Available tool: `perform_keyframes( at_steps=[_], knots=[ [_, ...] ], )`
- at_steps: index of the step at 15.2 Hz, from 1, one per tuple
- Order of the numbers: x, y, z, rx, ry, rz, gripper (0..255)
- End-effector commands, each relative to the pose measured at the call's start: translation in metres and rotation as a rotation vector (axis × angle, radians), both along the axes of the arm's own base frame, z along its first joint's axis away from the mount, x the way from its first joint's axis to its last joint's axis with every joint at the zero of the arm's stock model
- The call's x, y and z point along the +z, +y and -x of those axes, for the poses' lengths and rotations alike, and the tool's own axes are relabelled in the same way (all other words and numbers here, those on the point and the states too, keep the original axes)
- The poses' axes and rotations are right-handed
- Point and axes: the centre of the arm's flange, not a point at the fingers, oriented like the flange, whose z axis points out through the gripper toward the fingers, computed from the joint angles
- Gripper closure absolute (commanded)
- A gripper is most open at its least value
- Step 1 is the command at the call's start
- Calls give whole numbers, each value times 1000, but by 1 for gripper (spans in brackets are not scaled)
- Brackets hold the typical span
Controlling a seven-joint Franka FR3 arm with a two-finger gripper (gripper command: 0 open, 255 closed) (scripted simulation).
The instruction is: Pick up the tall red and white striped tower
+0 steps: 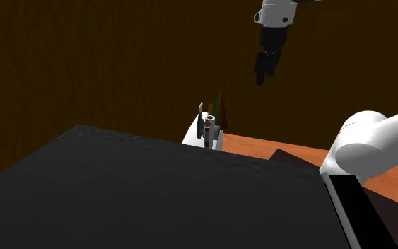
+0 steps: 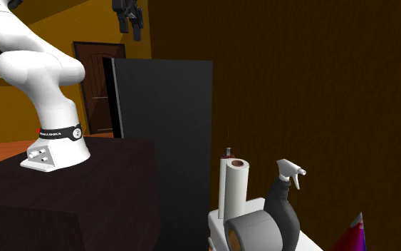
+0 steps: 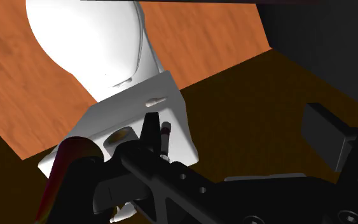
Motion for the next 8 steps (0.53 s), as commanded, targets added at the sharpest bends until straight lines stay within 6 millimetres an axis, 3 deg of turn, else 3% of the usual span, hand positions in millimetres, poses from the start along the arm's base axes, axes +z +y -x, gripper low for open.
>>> perform_keyframes(
  at_steps=[1, 8],
  knots=[
    [0, 0, 0, 0, 0, 0, 0],
    [-80, 12, -34, -108, -93, 48, 0]
  ],
)
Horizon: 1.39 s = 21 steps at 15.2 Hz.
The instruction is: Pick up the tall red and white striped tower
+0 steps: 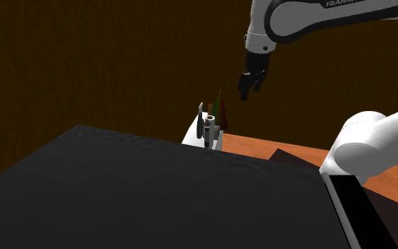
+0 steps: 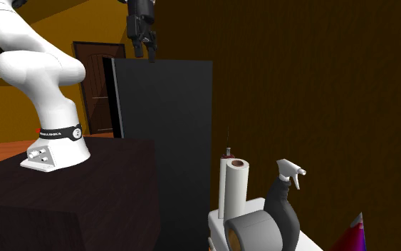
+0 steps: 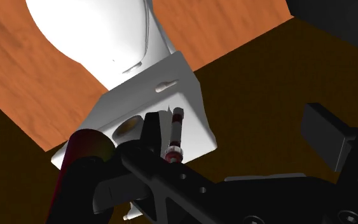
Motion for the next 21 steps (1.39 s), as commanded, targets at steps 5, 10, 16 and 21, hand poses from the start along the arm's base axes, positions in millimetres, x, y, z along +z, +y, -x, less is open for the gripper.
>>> perform_keyframes(
  at_steps=[5, 10, 16, 21],
  knots=[
    [-69, 4, -35, -93, -84, 41, 0],
    [-122, 4, -68, -170, -151, 76, 0],
    [-183, -2, -112, -263, -231, 118, 0],
    [-231, -13, -152, -340, -297, 152, 0]
  ],
)
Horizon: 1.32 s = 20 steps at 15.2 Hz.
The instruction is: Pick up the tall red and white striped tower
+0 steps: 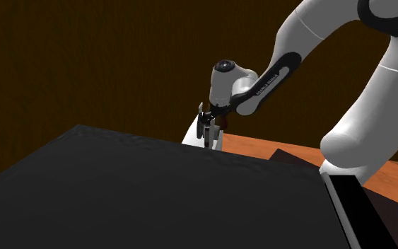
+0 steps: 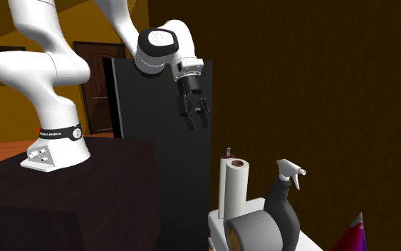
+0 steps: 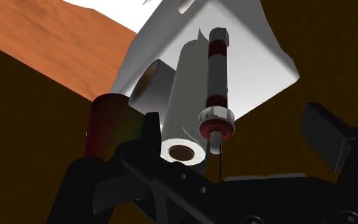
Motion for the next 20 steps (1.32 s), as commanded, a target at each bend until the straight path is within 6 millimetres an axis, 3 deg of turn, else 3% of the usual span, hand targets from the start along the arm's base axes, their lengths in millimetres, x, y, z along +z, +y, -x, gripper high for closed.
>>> perform_keyframes(
  at_steps=[1, 7, 15, 17, 18, 20],
  knots=[
    [-20, -5, -16, -31, -32, 13, 0],
    [-72, -25, -67, -123, -112, 55, 0],
    [-113, -26, -68, -126, -114, 56, 0],
    [-113, -26, -68, -126, -114, 56, 0],
    [-113, -26, -68, -126, -114, 56, 255],
    [-114, -26, -68, -126, -114, 56, 255]
  ],
)
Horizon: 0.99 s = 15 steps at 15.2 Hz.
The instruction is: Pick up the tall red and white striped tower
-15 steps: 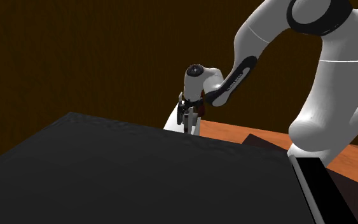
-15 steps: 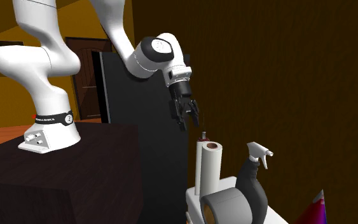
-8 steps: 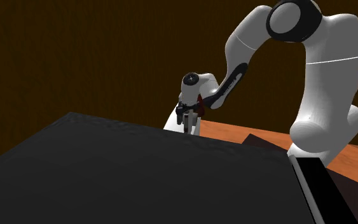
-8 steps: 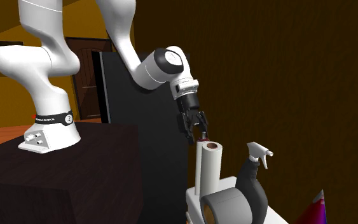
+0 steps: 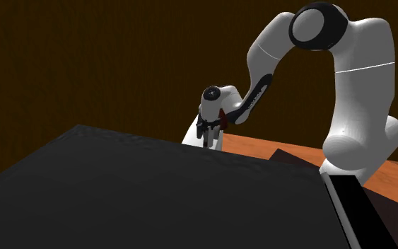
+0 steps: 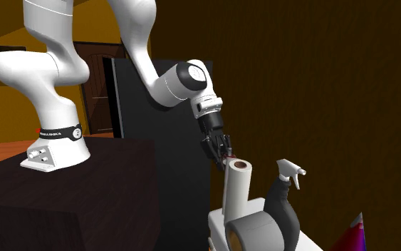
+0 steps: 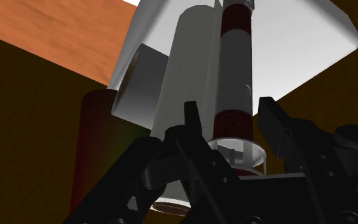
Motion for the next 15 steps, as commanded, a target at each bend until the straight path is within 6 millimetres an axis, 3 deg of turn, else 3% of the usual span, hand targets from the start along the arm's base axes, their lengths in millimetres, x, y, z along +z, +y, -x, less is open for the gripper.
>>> perform_keyframes(
  at_steps=[1, 7, 15],
  knots=[
    [-2, -2, 1, -3, 4, 1, 255],
    [-2, -1, 1, -3, 4, 1, 255],
    [40, -1, 1, -3, 4, 1, 255]
  ],
)
